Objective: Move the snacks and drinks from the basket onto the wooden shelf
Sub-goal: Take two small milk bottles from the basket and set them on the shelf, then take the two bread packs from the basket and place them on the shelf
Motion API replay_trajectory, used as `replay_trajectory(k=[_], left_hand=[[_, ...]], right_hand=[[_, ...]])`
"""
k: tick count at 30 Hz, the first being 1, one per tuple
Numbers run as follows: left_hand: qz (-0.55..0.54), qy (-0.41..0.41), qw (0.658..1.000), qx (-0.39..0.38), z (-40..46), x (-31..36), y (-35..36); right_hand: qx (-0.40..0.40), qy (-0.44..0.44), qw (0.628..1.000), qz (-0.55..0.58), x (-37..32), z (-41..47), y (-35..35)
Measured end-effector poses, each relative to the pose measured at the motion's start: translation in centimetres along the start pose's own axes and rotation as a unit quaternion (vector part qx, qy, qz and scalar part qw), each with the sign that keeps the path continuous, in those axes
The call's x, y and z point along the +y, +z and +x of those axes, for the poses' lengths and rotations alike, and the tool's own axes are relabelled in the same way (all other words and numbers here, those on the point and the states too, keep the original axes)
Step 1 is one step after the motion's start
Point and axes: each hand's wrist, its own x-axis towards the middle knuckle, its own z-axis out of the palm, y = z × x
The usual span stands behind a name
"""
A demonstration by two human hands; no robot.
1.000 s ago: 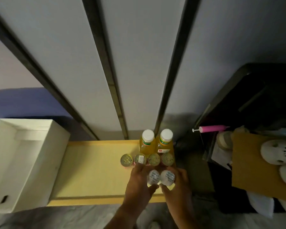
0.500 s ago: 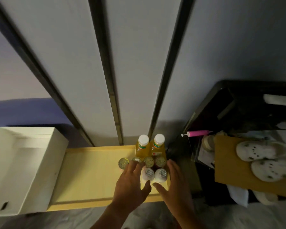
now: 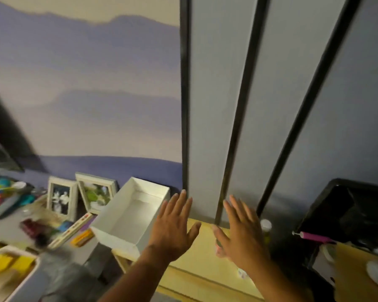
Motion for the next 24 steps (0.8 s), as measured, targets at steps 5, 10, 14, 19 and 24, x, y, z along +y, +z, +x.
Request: replay_trajectory(k=[5,10,14,19,24], left_hand=[[0.005,-0.112,0.993,0.021,-8.7,-6.4,-6.1],[0.027,-0.217,0.975,0.046,-18.8,-15.1,-12.3],[0.045,-0.270,0.960,0.065,-28.3,-23.5,-16.6],[0.062,-0.327,0.941,0.062,-41.9,-34.2,-20.5],[0.061,-0.368,0.927,0.043,-51.2,-43.5,-23.5]], right_hand=[[-0.040,-0.079,0.995,0.037,-11.0,-1.4,0.5],[-0.052,-0.151,0.985,0.062,-24.3,-3.7,2.1],[-0.076,-0.217,0.968,0.096,-36.7,-6.8,4.2],[-0.102,-0.269,0.951,0.112,-53.1,-11.8,8.3],[-0.114,-0.291,0.943,0.111,-65.7,-14.8,11.1]])
